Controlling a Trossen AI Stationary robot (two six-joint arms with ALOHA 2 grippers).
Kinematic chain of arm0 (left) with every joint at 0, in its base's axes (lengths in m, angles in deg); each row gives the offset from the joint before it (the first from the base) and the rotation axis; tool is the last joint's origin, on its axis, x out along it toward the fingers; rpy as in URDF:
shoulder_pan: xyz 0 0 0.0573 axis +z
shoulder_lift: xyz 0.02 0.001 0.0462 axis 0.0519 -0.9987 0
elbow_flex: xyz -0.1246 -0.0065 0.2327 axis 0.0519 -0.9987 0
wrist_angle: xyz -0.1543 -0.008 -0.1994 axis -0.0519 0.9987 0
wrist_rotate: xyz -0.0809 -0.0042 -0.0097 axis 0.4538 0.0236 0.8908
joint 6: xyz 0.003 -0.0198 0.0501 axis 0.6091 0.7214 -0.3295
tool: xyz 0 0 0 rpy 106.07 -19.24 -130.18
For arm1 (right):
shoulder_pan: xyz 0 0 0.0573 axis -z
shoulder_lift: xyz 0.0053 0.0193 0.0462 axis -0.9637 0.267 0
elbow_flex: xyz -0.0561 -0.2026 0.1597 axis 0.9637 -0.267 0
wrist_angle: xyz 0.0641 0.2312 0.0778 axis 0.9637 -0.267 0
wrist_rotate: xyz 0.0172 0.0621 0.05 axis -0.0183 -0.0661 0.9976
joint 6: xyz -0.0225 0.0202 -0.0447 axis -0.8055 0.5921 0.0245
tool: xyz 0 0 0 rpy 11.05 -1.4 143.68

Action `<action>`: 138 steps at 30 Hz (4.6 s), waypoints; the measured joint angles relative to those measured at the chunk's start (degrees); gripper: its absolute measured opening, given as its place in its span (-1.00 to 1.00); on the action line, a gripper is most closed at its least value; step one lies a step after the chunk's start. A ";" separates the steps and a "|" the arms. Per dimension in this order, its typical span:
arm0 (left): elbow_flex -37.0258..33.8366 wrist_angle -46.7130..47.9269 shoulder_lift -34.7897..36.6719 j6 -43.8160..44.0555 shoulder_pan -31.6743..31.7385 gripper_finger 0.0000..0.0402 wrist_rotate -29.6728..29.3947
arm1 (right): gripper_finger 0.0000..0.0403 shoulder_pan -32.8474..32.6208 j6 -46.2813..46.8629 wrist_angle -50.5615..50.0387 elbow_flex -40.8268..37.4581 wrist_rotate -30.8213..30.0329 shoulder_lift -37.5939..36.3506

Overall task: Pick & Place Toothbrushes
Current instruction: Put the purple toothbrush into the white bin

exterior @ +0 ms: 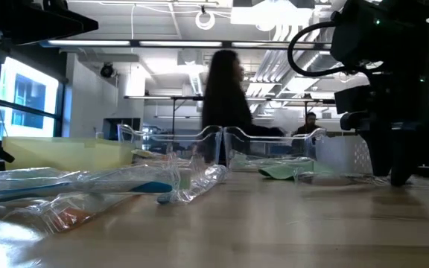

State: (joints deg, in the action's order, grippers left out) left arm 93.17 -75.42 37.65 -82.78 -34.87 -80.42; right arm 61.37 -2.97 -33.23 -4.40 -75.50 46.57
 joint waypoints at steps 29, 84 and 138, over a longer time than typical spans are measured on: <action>0.00 1.07 0.00 0.02 0.00 0.10 0.01 | -0.96 0.00 4.59 -0.27 -0.24 3.34 -3.33; -0.02 -4.00 0.00 -4.70 0.02 0.10 -0.37 | -0.96 34.04 39.40 9.31 -8.09 -38.67 -30.05; -0.02 -3.63 0.00 -4.55 0.02 0.10 -2.86 | -0.55 45.90 39.64 12.14 -8.11 -33.12 -17.97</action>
State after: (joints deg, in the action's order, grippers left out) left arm 93.15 -79.04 37.65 -87.32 -34.85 -83.28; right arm 107.27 36.67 -21.08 -12.51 -108.62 28.61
